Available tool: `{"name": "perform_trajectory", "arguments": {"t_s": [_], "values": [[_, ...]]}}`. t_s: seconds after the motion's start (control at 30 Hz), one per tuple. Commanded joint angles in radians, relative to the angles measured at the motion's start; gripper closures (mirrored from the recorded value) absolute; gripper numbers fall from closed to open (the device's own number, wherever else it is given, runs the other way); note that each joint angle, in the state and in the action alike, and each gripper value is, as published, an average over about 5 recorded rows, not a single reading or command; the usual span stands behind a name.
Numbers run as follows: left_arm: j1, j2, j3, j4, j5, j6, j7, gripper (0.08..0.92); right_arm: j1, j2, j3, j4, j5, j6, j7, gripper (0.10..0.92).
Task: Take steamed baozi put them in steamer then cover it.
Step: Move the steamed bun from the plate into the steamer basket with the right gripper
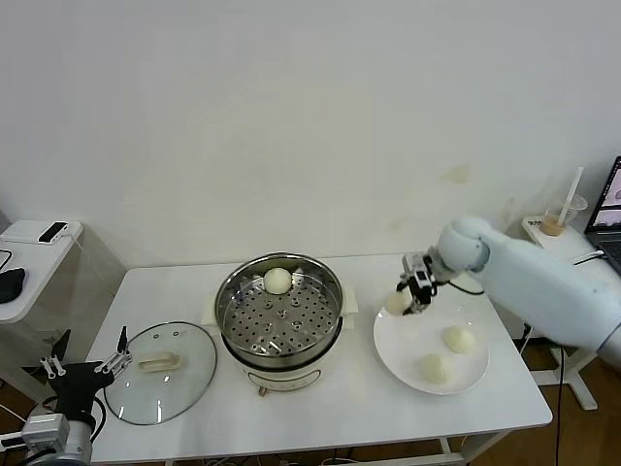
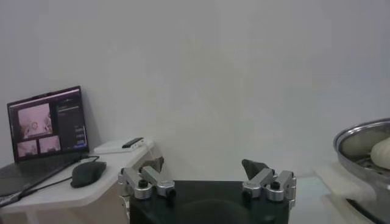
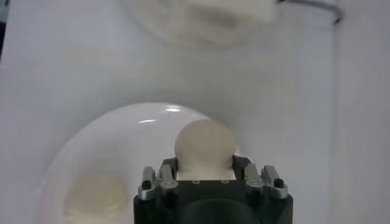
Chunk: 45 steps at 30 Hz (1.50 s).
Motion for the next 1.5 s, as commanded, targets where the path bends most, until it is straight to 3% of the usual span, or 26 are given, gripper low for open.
{"name": "perform_trajectory", "arguments": {"t_s": [0.03, 0.3, 0.8, 1.5], "values": [[-0.001, 0.002, 0.002, -0.001, 0.0, 0.0, 0.0, 0.177, 0.263, 0.039, -0.11, 0.021, 0.132, -0.035, 0.002, 0.45], [-0.015, 0.007, 0.006, 0.003, -0.003, 0.003, -0.002, 0.177, 0.39, 0.249, -0.201, 0.005, 0.281, -0.115, 0.056, 0.445], [-0.025, 0.023, -0.011, 0.001, -0.004, 0.008, -0.004, 0.177, 0.18, 0.596, -0.233, -0.132, 0.404, -0.28, 0.198, 0.44], [-0.027, 0.014, -0.025, 0.005, -0.005, 0.003, -0.001, 0.177, 0.056, 0.708, -0.245, -0.254, 0.432, -0.39, 0.319, 0.44]]}}
